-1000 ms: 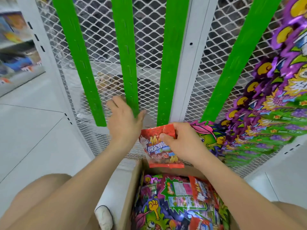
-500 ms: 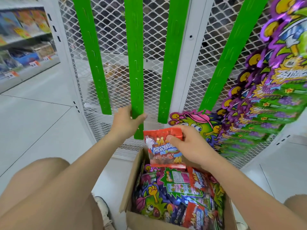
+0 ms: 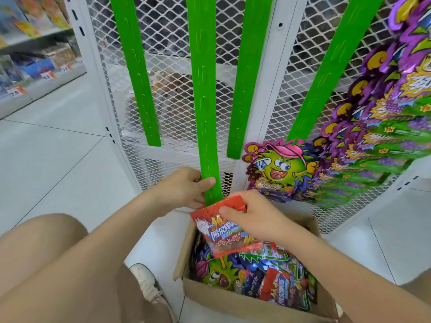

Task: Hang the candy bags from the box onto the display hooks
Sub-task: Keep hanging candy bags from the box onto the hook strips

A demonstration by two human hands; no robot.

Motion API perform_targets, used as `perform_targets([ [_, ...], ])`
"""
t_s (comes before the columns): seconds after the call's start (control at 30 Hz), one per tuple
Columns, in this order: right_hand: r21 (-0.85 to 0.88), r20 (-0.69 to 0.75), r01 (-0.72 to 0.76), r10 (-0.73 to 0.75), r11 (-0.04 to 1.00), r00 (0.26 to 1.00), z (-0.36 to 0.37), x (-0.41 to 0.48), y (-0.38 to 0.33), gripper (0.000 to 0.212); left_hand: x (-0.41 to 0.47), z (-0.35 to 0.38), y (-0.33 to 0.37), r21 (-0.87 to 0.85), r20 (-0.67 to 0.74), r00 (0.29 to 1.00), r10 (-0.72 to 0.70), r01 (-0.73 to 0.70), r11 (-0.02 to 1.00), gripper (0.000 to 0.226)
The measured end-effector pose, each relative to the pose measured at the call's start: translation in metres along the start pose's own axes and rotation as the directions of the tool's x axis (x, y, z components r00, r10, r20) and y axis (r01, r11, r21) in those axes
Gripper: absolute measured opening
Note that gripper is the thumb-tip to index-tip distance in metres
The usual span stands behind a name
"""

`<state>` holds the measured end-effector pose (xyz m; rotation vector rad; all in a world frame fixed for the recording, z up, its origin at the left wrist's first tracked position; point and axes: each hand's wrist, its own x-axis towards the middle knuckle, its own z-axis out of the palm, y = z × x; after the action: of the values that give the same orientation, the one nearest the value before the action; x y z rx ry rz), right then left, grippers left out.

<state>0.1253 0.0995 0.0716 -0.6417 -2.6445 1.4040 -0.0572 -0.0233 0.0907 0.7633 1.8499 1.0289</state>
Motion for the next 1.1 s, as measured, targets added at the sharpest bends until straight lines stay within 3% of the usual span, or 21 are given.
perform_targets([
  [0.1,0.123,-0.154,0.036,-0.016,0.992,0.988,0.003,0.0,-0.001,0.013,-0.002,0.003,0.007,0.024,-0.007,1.0,0.019,-0.018,1.0,0.028],
  [0.27,0.175,-0.311,0.008,0.048,0.984,0.949,0.003,0.005,-0.003,0.012,-0.005,0.005,0.014,-0.002,0.004,0.999,-0.043,0.043,0.999,0.03],
  [0.53,0.259,-0.333,-0.036,0.124,0.965,0.935,0.008,0.01,-0.005,0.032,-0.015,0.01,0.016,0.01,0.042,0.999,-0.028,0.027,1.0,0.037],
  [0.77,0.355,-0.277,-0.154,0.261,0.922,0.925,0.012,0.015,-0.007,0.03,-0.012,0.015,0.01,-0.016,0.002,1.0,-0.012,0.012,1.0,0.028],
  [1.1,-0.024,-0.279,-0.157,0.144,0.987,0.949,0.007,0.016,-0.01,0.042,0.001,0.015,-0.003,0.077,-0.049,0.999,0.02,-0.017,0.997,0.032],
])
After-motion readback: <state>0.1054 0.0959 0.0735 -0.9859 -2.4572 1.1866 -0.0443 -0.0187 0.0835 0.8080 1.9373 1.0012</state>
